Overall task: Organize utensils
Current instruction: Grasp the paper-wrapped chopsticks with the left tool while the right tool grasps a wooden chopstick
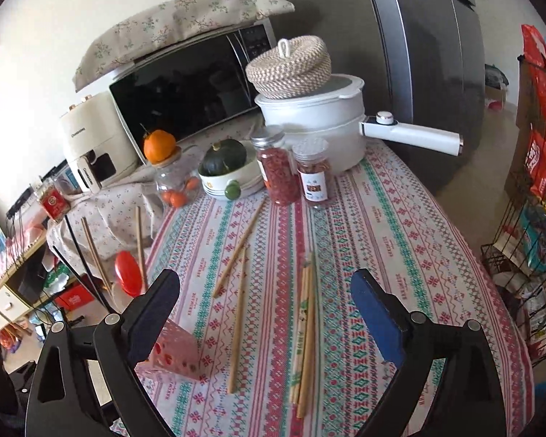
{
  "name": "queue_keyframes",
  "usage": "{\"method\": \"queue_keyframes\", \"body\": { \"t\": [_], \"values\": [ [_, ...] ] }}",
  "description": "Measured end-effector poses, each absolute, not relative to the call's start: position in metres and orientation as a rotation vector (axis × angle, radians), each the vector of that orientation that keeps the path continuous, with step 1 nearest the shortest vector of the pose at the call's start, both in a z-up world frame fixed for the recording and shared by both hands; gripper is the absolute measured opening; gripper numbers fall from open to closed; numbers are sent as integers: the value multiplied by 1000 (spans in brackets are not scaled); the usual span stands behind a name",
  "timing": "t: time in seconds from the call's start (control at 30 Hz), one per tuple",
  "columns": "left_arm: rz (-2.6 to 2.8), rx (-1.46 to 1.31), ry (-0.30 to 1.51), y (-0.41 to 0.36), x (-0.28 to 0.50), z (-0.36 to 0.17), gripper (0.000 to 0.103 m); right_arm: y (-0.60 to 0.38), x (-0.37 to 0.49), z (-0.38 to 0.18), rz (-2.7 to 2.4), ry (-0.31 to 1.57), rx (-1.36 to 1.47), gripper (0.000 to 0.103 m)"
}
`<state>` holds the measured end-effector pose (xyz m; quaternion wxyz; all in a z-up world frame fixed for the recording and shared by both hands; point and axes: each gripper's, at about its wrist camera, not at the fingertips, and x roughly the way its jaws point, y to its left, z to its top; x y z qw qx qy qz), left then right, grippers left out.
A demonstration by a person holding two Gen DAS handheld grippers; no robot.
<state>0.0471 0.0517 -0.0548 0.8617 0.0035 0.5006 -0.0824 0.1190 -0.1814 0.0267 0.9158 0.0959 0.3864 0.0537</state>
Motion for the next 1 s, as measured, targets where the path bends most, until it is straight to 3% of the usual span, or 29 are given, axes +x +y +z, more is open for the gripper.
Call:
{"method": "queue_keyframes", "body": {
  "t": [0.23,0.53,1.0],
  "values": [
    [-232,49,1053,13,47,-57,103,-222,123,6,22,926,184,96],
    [-274,95,1091,-26,52,-70,103,-240,146,-54,-3,1225,121,96],
    [-275,97,1113,-30,60,-72,103,-213,197,-109,17,1351,15,96]
  ]
}}
